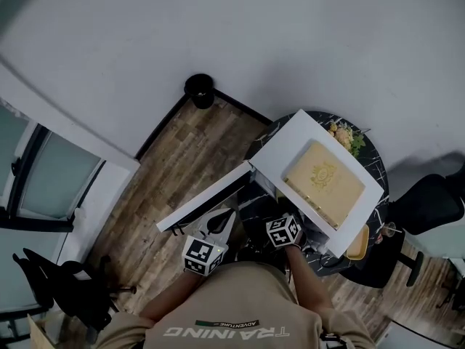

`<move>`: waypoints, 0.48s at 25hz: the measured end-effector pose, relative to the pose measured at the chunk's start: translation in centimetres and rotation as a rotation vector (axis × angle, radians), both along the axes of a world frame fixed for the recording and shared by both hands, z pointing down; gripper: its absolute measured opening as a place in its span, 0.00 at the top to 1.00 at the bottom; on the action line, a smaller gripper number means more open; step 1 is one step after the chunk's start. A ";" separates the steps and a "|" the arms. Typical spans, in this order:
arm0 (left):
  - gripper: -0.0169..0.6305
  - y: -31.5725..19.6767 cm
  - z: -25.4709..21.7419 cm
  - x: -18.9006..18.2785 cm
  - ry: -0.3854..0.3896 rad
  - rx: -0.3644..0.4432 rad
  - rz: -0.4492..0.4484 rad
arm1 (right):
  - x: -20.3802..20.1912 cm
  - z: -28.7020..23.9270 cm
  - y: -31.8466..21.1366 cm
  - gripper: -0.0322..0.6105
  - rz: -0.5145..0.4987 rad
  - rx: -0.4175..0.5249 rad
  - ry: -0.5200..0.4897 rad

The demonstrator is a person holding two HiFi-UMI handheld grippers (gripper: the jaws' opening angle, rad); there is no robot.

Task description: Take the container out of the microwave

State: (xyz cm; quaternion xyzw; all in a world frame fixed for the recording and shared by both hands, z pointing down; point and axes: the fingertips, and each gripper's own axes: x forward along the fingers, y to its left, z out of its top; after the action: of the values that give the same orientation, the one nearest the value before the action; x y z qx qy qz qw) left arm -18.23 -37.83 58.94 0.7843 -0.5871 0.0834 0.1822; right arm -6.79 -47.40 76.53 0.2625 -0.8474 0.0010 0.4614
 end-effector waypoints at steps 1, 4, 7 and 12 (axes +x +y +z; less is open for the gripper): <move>0.97 0.0 -0.2 -0.2 0.006 0.004 -0.002 | 0.0 0.0 -0.1 0.93 0.003 0.004 0.003; 0.97 -0.1 -0.6 -0.8 0.000 0.019 0.000 | 0.0 -0.1 -0.1 0.93 0.007 0.006 0.017; 0.97 -0.3 -0.6 -1.1 0.000 0.025 0.017 | -0.1 -0.6 0.1 0.93 0.005 0.010 0.021; 0.97 -0.7 -1.3 -0.8 0.009 0.053 0.064 | 0.0 -2.1 0.7 0.93 0.005 0.045 0.033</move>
State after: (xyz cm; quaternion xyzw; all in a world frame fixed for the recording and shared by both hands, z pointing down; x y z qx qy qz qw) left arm -19.03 -38.55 57.61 0.8077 -0.5627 0.0702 0.1611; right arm -6.75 -46.73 74.45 0.2752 -0.8388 -0.0213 0.4693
